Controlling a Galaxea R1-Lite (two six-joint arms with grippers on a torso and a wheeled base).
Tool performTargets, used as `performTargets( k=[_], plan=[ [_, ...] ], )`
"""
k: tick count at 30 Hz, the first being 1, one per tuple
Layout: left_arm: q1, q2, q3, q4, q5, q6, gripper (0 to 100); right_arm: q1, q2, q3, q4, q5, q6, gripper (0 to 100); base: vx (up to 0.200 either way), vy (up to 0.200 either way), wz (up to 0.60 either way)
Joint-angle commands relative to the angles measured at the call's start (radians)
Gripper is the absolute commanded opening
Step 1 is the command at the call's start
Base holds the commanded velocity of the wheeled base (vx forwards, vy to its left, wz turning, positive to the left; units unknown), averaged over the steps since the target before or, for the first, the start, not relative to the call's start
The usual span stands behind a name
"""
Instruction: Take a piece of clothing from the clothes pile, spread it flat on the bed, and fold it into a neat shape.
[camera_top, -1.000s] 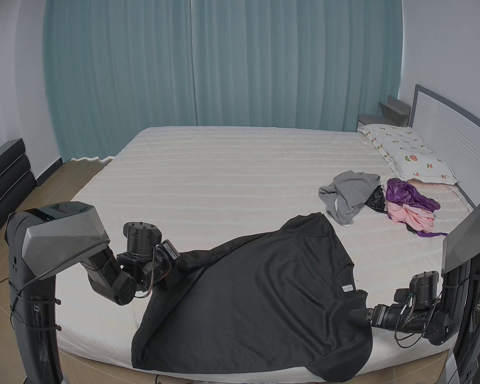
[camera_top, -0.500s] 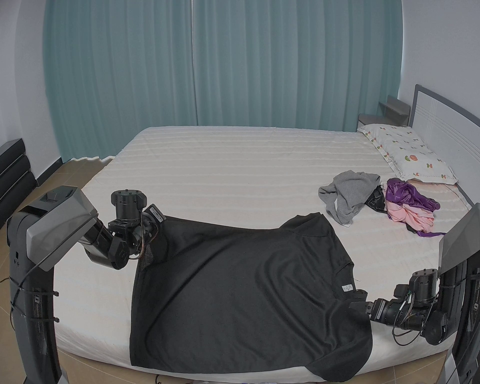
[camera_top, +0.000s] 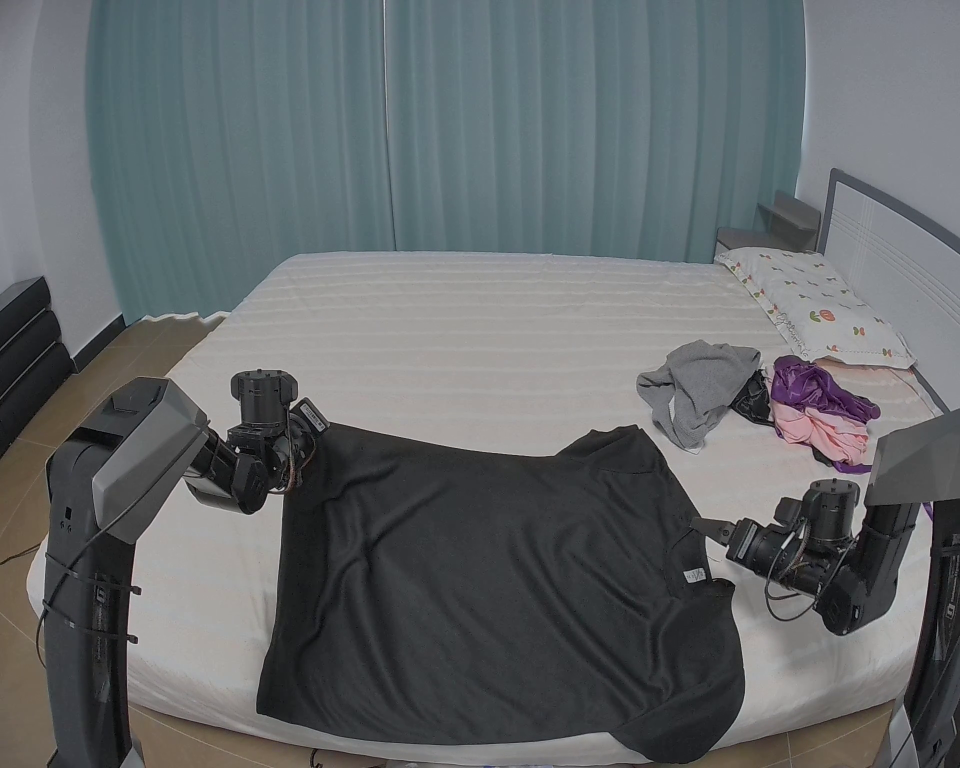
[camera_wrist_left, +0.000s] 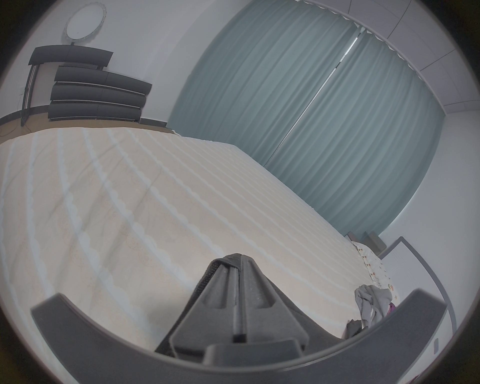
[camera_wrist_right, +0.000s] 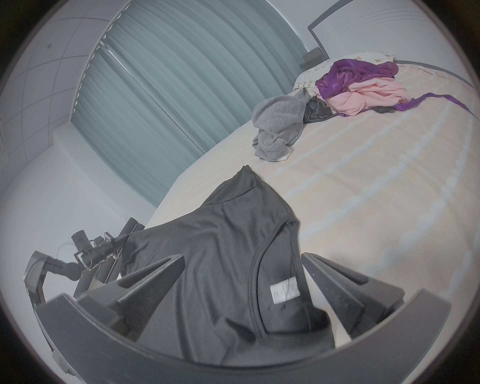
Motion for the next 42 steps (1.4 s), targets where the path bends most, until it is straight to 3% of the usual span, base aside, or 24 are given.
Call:
performTargets(
  k=[1,8,12,28,29,42],
  plan=[
    [0.007,0.060,-0.041,0.028,0.003,0.001,0,0.005,0.067,-0.270,0.214,0.002,0.005,100,0.000,0.000,0.00],
    [0.007,0.054,-0.012,0.036,0.006,0.001,0,-0.003,0.165,-0.648,0.549,0.002,0.011,100,0.000,0.000,0.00],
    [0.004,0.051,0.007,0.039,0.006,0.001,0,-0.005,0.236,-0.789,0.672,0.002,0.011,100,0.000,0.000,0.00],
    [-0.001,0.056,0.016,0.040,0.032,0.001,0,0.005,0.357,-1.045,0.785,0.002,0.011,100,0.000,0.000,0.00],
    [-0.001,0.056,0.016,0.039,0.032,0.001,0,0.005,0.358,-1.049,0.790,0.002,0.011,0,0.000,0.000,0.00],
    [0.008,0.044,0.008,0.054,0.037,0.003,0,-0.003,0.352,-1.115,0.794,-0.017,0.051,0,0.000,0.000,0.00]
  ],
)
